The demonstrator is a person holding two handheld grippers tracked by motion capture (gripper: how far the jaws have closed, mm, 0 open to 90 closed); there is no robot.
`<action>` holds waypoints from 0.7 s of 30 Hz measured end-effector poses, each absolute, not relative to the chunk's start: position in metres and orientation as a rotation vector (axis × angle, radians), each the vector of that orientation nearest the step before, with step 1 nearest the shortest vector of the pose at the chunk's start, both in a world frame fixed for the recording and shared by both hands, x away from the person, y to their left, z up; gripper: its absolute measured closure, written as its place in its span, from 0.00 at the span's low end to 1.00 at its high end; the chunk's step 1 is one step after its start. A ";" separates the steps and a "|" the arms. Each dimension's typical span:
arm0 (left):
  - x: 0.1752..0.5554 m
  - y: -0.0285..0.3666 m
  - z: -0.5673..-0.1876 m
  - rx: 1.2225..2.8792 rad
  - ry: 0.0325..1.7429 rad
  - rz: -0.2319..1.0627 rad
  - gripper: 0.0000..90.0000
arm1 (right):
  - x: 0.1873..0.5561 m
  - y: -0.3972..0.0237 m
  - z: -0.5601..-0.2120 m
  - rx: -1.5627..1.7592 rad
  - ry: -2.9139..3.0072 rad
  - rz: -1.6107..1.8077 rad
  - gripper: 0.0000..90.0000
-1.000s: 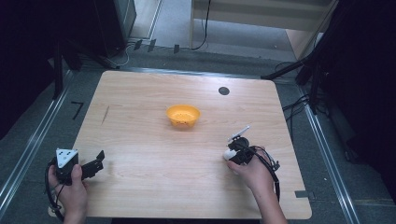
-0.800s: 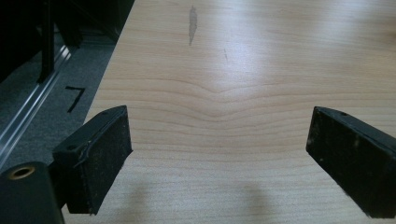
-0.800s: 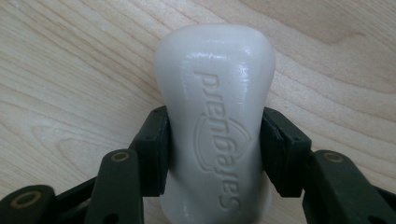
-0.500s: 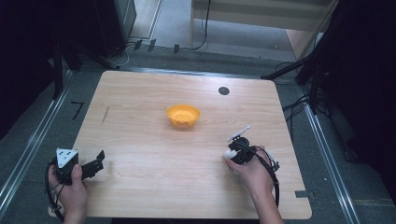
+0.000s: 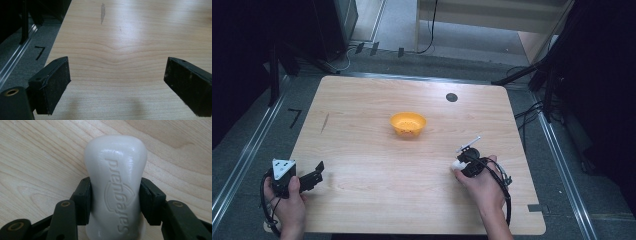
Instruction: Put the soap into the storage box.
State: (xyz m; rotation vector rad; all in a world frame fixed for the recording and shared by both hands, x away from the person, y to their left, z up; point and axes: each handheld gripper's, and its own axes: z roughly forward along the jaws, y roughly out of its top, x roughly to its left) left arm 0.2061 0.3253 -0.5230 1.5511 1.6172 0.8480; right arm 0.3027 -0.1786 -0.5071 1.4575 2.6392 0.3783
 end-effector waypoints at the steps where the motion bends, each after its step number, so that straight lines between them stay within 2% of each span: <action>1: 0.206 0.325 -0.523 1.551 1.617 0.848 0.08 | 0.302 -0.179 -0.507 1.454 2.640 0.381 0.56; 11: 0.206 0.325 -0.523 1.553 1.615 0.847 0.08 | 0.302 -0.182 -0.505 1.408 2.680 0.396 0.57; 21: 0.206 0.325 -0.523 1.551 1.615 0.849 0.08 | 0.303 -0.189 -0.488 1.300 2.718 0.489 0.57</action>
